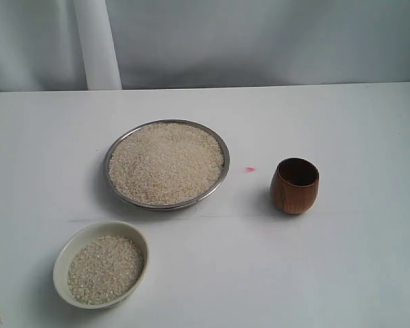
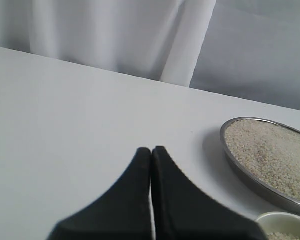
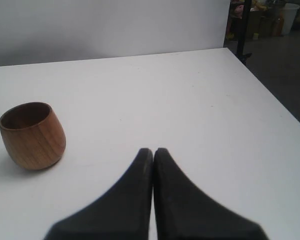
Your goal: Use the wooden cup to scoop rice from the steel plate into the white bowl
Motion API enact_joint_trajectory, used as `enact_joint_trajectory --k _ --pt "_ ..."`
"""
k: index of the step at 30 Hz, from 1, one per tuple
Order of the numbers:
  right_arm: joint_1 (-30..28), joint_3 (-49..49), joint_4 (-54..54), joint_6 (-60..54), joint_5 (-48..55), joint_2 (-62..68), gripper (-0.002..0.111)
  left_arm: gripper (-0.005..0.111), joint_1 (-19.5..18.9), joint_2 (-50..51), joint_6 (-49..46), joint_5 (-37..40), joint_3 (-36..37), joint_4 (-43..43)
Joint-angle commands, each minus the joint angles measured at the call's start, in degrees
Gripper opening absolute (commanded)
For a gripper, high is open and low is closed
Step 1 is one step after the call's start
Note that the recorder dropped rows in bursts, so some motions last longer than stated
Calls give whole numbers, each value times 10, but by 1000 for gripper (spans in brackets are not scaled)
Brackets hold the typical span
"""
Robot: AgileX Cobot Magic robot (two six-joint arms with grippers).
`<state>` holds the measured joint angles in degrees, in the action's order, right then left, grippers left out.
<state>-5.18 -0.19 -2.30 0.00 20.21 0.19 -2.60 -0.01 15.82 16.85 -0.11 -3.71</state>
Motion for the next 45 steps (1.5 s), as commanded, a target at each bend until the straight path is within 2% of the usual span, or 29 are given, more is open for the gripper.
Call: enact_joint_trajectory --k 1,8,17,25,45 --pt "-3 2 6 -4 0 -2 0 0 2 0 4 -5 1 4" --pt "-3 2 -5 -4 -59 -2 0 0 2 0 3 -5 1 4" --pt "-3 2 -5 -4 -237 -2 0 0 2 0 3 -5 1 4" --pt "-3 2 -5 0 -345 -2 0 0 2 0 3 -5 1 4" --pt "-3 2 -5 0 -351 -2 0 0 2 0 2 -5 1 4"
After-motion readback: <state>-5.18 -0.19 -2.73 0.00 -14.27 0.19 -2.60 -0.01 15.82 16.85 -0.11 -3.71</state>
